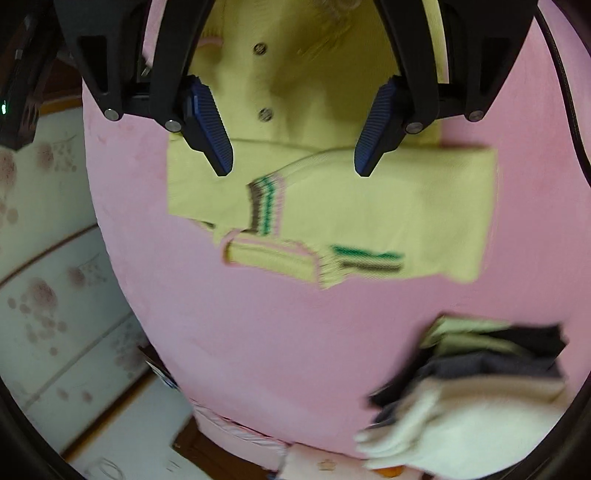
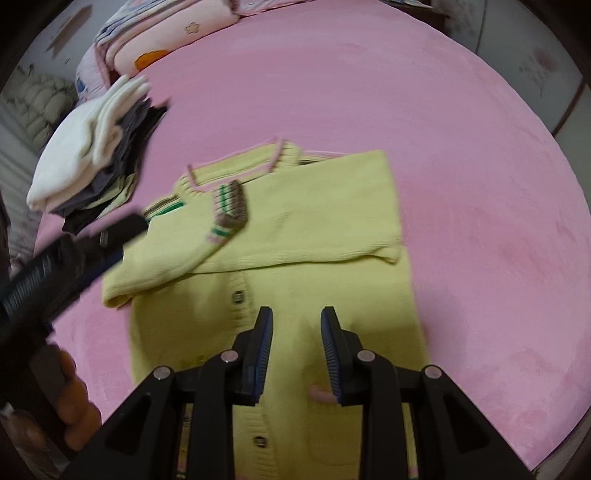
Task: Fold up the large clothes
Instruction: 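Fold the held sleeve across the cardigan body with the left gripper, release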
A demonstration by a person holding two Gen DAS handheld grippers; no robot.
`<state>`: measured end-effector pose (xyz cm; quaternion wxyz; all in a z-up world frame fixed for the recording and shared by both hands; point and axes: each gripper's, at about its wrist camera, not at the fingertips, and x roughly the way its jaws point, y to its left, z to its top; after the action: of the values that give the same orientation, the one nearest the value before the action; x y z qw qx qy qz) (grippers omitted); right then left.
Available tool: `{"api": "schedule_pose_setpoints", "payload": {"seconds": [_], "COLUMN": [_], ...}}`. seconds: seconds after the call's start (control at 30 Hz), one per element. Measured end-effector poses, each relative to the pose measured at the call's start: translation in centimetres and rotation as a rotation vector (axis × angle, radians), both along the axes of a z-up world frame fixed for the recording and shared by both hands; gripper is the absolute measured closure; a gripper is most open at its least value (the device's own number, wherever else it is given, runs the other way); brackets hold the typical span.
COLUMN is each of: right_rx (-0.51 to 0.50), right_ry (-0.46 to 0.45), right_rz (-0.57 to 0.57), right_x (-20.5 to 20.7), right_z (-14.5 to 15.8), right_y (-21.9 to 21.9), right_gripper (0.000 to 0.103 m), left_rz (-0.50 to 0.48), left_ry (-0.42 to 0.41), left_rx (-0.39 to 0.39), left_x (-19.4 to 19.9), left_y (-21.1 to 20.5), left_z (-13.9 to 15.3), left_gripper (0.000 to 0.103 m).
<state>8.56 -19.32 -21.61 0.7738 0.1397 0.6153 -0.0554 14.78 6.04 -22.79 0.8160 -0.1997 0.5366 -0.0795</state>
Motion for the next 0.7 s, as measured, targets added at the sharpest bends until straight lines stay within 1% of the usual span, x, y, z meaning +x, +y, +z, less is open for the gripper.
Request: {"api": "schedule_pose_setpoints", "payload": {"seconds": [0.07,0.17,0.27,0.37,0.5,0.63,0.7], "right_rx": [0.033,0.081,0.134,0.176,0.19,0.208,0.22], "right_ry": [-0.005,-0.017,-0.028,-0.027,0.013,0.065,0.069], "right_rz": [0.011,0.042,0.078,0.093,0.106,0.087,0.079], "right_x": [0.5,1.9,4.3,6.6,9.4,11.0,11.3], "right_z": [-0.4,-1.0,-1.8,-2.9,-5.2,-7.6,-8.0], "right_y": [-0.6,0.1,1.1,1.8,2.7,3.2,3.5], "right_gripper": [0.076,0.076,0.076,0.075,0.07,0.07,0.07], "left_rz": [0.054,0.142,0.225,0.266,0.303,0.307,0.295], "left_ry": [0.009,0.019,0.051,0.089,0.123,0.134,0.133], "left_rx": [0.018,0.071,0.124,0.148,0.128,0.105,0.106], "left_x": [-1.0,-2.9,-4.9,-5.4,-5.4,-4.9,-4.2], "left_y": [1.6,5.3,8.1,10.2,10.8,10.6,9.9], "left_z": [-0.1,-0.5,-1.1,-2.6,-4.9,-6.3,-6.6], "left_gripper": [0.035,0.034,0.032,0.032,0.032,0.032,0.032]}}
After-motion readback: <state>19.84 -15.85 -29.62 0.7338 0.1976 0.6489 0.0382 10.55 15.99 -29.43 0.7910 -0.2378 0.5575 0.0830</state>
